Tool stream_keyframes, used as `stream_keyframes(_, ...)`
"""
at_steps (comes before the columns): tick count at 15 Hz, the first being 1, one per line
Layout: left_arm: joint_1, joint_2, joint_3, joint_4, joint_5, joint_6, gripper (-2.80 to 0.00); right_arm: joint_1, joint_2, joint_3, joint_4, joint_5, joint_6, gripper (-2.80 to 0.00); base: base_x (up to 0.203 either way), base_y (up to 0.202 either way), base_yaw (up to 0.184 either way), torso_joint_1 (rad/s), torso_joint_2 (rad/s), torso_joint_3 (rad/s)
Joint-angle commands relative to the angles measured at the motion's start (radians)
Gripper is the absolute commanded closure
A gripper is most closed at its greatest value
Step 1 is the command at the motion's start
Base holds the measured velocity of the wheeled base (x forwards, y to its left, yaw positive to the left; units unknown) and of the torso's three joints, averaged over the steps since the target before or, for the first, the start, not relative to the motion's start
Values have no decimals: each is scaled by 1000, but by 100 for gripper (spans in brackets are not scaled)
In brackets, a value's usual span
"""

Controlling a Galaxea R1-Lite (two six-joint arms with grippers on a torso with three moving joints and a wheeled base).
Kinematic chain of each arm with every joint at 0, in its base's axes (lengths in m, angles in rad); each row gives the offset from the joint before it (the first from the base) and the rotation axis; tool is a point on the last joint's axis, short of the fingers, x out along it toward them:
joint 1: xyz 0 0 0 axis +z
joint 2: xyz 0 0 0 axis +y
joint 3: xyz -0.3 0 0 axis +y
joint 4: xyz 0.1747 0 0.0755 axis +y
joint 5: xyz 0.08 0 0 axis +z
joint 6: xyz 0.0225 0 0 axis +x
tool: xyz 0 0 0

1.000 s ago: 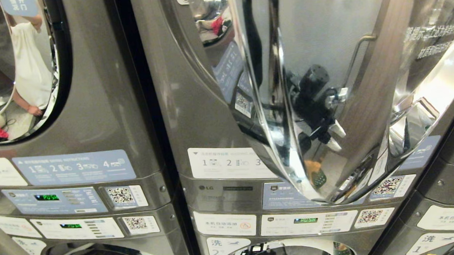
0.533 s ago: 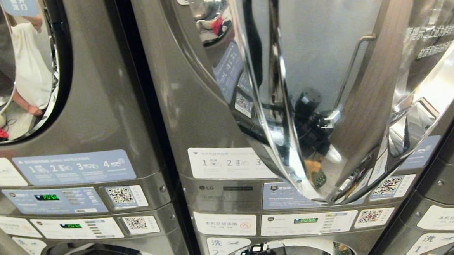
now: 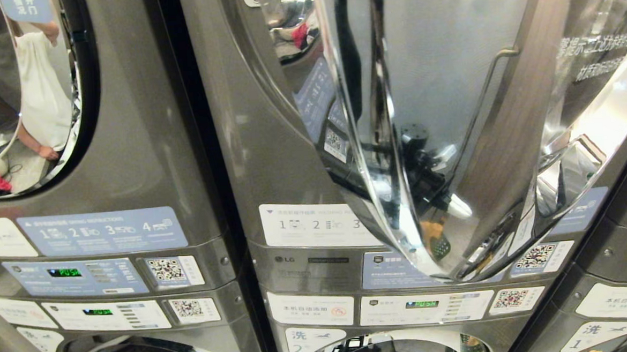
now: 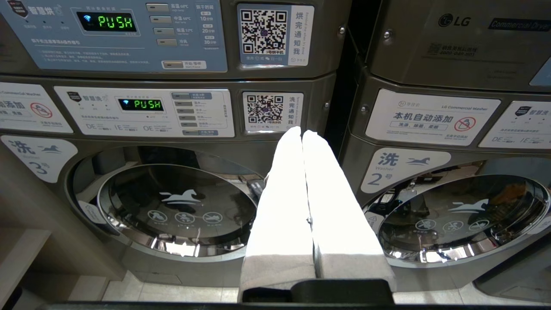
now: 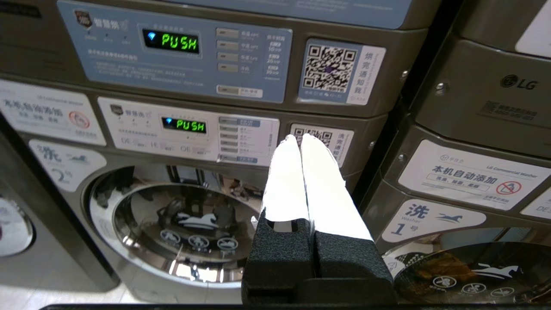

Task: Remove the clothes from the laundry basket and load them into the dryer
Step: Open the dryer

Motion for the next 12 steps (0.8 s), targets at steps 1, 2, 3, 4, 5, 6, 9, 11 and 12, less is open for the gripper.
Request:
stream_keyframes(1, 0, 0, 0, 1, 0, 0, 0, 0, -30, 1, 2, -9, 5, 0, 0, 0, 0, 0, 0, 0)
stream_keyframes(2, 0, 0, 0, 1, 0, 0, 0, 0, -30, 1, 1, -9, 5, 0, 0, 0, 0, 0, 0, 0)
stream_keyframes(3, 0, 0, 0, 1, 0, 0, 0, 0, -30, 1, 2, -9, 3, 0, 0, 0, 0, 0, 0, 0)
stream_keyframes(4, 0, 0, 0, 1, 0, 0, 0, 0, -30, 1, 2, -12, 3, 0, 0, 0, 0, 0, 0, 0)
stream_keyframes(5, 0, 0, 0, 1, 0, 0, 0, 0, -29, 1, 2, -12, 6, 0, 0, 0, 0, 0, 0, 0)
stream_keyframes(6, 0, 0, 0, 1, 0, 0, 0, 0, -30, 1, 2, -12, 9, 0, 0, 0, 0, 0, 0, 0)
stream_keyframes(9, 0, 0, 0, 1, 0, 0, 0, 0, -30, 1, 2, -12, 9, 0, 0, 0, 0, 0, 0, 0)
stream_keyframes(11, 0, 0, 0, 1, 0, -2, 0, 0, -30, 1, 2, -12, 9, 0, 0, 0, 0, 0, 0, 0)
stream_keyframes(12, 0, 0, 0, 1, 0, -2, 0, 0, -30, 1, 2, -12, 11, 0, 0, 0, 0, 0, 0, 0)
